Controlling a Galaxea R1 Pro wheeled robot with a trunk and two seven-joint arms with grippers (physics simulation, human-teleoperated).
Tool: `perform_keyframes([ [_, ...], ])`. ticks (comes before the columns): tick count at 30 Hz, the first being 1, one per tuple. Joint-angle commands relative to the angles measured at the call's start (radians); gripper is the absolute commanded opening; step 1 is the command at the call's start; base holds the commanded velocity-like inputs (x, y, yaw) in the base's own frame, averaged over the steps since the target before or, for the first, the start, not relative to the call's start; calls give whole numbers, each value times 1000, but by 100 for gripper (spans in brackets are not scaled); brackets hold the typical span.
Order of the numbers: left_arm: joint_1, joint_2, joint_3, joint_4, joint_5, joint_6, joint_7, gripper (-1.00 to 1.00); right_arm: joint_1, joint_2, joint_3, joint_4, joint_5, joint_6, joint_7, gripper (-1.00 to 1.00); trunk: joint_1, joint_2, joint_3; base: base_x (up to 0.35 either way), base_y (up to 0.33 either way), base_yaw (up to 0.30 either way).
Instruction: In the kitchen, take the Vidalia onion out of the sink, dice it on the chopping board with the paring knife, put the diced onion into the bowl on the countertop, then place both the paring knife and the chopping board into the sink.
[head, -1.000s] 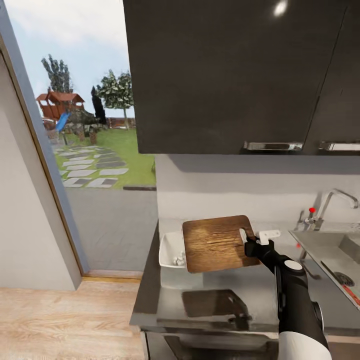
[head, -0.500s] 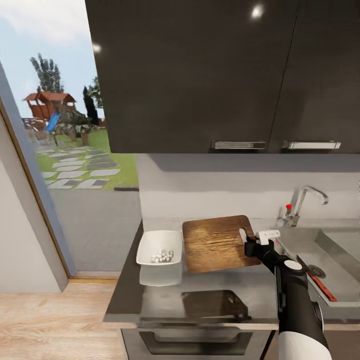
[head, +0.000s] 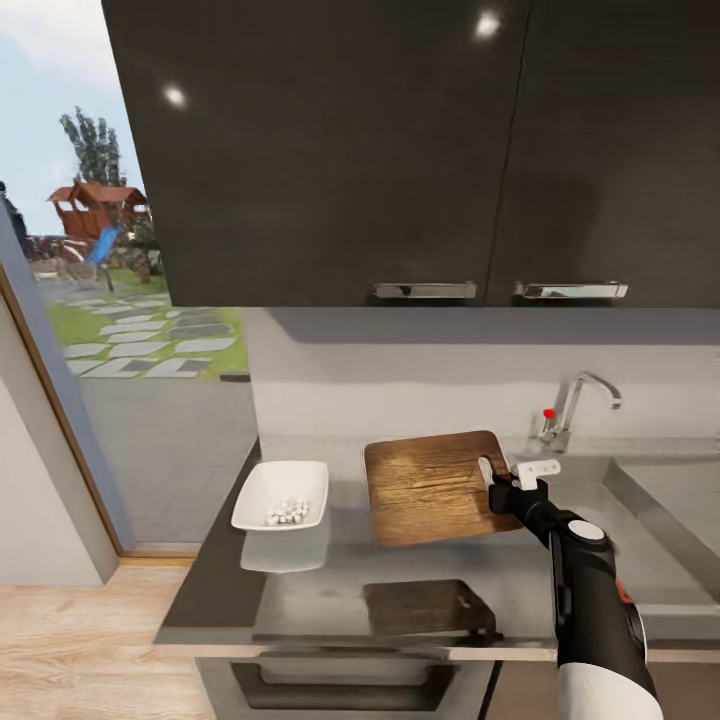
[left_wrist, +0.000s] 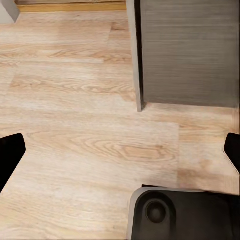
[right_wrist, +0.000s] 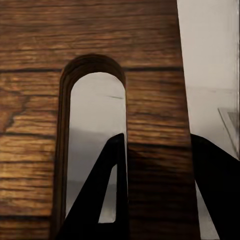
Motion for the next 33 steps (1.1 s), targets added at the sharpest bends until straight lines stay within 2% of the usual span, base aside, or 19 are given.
perform_keyframes([
  [1,1,2,-8,-2,10,-2,4,100,-1,1,-3,-2,4,2,9,-100,0,-1,0,0,-270,0],
  [12,1,2,-8,-2,9,-2,4,100,-1,1,-3,-1,4,2,5,-100,0,-1,0,0,-270,0],
  [14,1,2,-8,-2,9,-2,4,100,-1,1,-3,23,4,5,-7,-100,0,-1,0,0,-270,0],
  [17,1,2,-8,-3,9,-2,4,100,-1,1,-8,72,4,65,-71,-100,0,-1,0,0,-270,0],
  [20,1,1,-8,-3,9,-2,4,100,-1,1,-14,96,1,133,-195,-100,0,-1,0,0,-270,0],
  [21,1,-1,-8,-3,9,-2,4,100,-1,1,-20,98,-22,142,-241,-100,0,-1,0,0,-270,0],
  [22,1,-3,-8,-2,9,-2,4,100,-1,1,-33,100,-83,148,-301,-100,0,-1,0,0,-270,0],
  [25,1,-5,-8,-2,9,-2,3,100,-1,1,-43,101,-181,193,-452,-100,0,-1,0,0,-270,0],
  [28,1,-6,-8,-2,9,-1,3,100,-1,-2,-45,101,-351,219,-600,-100,0,-1,0,0,-270,0],
  [29,1,-6,-8,-2,9,-1,3,100,-1,-3,-46,100,-395,221,-649,-100,0,-1,0,0,-270,0],
  [31,1,-6,-8,-2,9,-1,4,100,-1,-4,-46,100,-436,222,-743,-100,0,-1,0,0,-194,0],
  [33,1,-6,-8,-2,9,-1,4,100,-1,-4,-46,100,-448,222,-800,-100,0,-1,0,0,-70,0],
])
